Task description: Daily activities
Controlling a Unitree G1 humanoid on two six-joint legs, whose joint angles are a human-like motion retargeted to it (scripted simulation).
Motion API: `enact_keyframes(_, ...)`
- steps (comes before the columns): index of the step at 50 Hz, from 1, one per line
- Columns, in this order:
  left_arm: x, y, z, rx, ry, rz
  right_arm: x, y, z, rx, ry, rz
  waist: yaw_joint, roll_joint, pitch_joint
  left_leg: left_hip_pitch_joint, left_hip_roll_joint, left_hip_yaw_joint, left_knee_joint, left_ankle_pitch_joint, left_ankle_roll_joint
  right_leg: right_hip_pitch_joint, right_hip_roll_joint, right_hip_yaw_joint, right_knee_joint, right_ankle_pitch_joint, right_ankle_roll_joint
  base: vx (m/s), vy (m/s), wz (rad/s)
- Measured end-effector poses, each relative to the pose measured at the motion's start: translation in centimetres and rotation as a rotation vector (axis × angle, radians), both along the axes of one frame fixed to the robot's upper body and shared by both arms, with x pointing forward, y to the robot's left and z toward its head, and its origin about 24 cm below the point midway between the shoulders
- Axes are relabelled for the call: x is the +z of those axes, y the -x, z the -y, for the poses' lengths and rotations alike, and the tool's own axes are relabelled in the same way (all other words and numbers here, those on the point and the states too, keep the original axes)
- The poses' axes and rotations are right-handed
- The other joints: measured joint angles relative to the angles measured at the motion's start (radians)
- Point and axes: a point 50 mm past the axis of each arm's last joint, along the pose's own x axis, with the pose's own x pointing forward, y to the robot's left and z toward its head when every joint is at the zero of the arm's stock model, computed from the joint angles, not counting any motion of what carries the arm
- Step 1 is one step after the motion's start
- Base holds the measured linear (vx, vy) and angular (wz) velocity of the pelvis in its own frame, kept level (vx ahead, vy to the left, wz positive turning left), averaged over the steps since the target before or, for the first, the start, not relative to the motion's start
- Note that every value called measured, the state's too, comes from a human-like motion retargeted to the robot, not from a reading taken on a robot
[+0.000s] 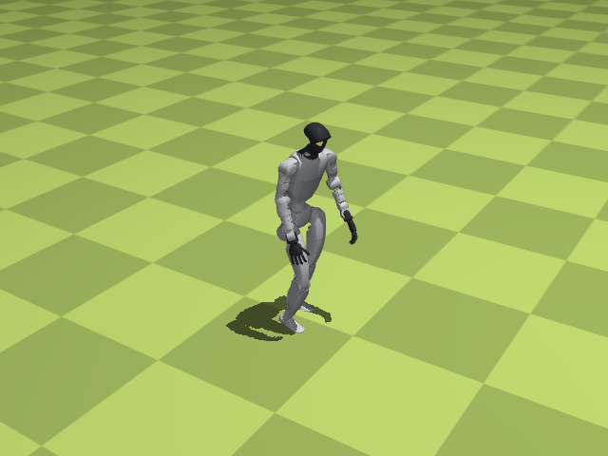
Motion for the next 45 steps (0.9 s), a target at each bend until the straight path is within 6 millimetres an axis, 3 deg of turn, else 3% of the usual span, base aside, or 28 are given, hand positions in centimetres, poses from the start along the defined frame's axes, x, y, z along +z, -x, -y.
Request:
enact_keyframes(12, 1.7, -1.4, 2.2, -0.057, 0.053, 0.119, 2.5, -2.6, -2.0, 0.068, -0.02, 0.174, -0.002, -0.024, -0.005, 0.078, -0.002, -0.01, -0.029, 0.015, 0.006, 0.092, -0.011, 0.007, -0.028, -0.023, -0.002, 0.01, -0.04, -0.06)
enact_keyframes(25, 0.9, -0.5, 3.0, -0.123, 0.062, 0.069, 4.6, -4.4, -3.1, 0.105, -0.055, 0.262, 0.018, -0.033, 0.0, 0.048, 0.063, 0.007, 0.172, -0.101, -0.003, 0.194, 0.046, -0.032, -0.114, -0.05, -0.006, 0.04, -0.06, -0.16)
enact_keyframes(32, 0.1, 0.1, 1.9, -0.133, 0.013, 0.007, 4.2, -4.2, -3.1, 0.103, -0.064, 0.218, 0.016, -0.034, 0.005, 0.01, 0.1, 0.013, 0.266, -0.146, -0.009, 0.2, 0.082, -0.042, -0.128, -0.05, -0.005, 0.02, -0.06, -0.14)
enact_keyframes(40, -0.5, 0.7, -0.1, -0.092, -0.036, -0.052, 2.1, -2.7, -3.1, 0.098, -0.058, 0.081, 0.005, -0.042, 0.006, -0.029, 0.122, 0.008, 0.334, -0.169, -0.022, 0.188, 0.103, -0.051, -0.123, -0.068, -0.011, 0.04, -0.08, -0.07)
enact_keyframes(45, 0.1, 0.1, -1.2, -0.008, -0.01, -0.02, 1.0, -1.6, -3.5, 0.103, -0.058, 0.007, 0.013, -0.036, 0.013, -0.068, 0.151, -0.001, 0.431, -0.19, -0.04, 0.202, 0.128, -0.066, -0.139, -0.078, -0.024, 0.06, -0.08, -0.07)
